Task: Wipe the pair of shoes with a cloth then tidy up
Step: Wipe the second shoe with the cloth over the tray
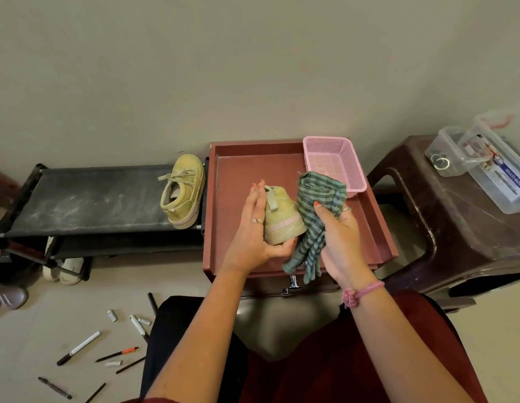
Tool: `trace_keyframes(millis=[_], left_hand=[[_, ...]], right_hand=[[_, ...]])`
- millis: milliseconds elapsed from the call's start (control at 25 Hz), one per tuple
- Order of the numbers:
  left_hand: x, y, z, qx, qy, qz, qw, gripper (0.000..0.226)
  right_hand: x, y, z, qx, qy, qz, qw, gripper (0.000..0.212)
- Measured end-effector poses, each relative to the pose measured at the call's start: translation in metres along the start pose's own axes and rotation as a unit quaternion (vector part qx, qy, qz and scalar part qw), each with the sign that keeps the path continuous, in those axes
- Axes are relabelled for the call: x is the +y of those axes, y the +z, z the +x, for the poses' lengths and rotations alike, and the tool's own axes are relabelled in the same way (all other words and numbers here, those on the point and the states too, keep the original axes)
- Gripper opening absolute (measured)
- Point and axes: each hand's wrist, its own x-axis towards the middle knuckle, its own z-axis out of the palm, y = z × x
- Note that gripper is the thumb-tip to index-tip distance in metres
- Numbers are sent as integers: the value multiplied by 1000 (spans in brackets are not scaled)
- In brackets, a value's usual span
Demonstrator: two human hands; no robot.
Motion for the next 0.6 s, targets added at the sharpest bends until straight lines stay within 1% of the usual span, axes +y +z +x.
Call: trace_keyframes(millis=[80, 200, 280, 400, 480, 520, 560, 600], left_hand=[[-1, 5, 3, 7, -10, -10, 1000, 120], [-13, 11, 4, 4, 18, 8, 1000, 123], [-22, 16, 2, 19, 36, 6, 999, 116], [-19, 16, -1, 68, 55, -6, 996, 103], [-11, 11, 1, 81, 64, -10, 995, 100], [-7, 8, 2, 80, 71, -9, 994, 99], [-4, 5, 4, 73, 74, -7, 995, 100], [-2, 2, 5, 62, 71, -4, 996, 100]], right_hand=[[-4, 0, 1, 11, 11, 16, 1000, 27], [-1, -4, 3, 22, 35, 27, 999, 28], [4, -8, 4, 29, 45, 20, 998, 29], [-1, -13, 7, 31, 41, 6, 999, 28], [-10, -15, 8, 17, -14, -67, 998, 26], [-16, -15, 8, 4, -68, -142, 987, 25], [-22, -16, 6, -14, -147, -241, 959, 28], [-27, -17, 4, -44, -243, -346, 905, 33]])
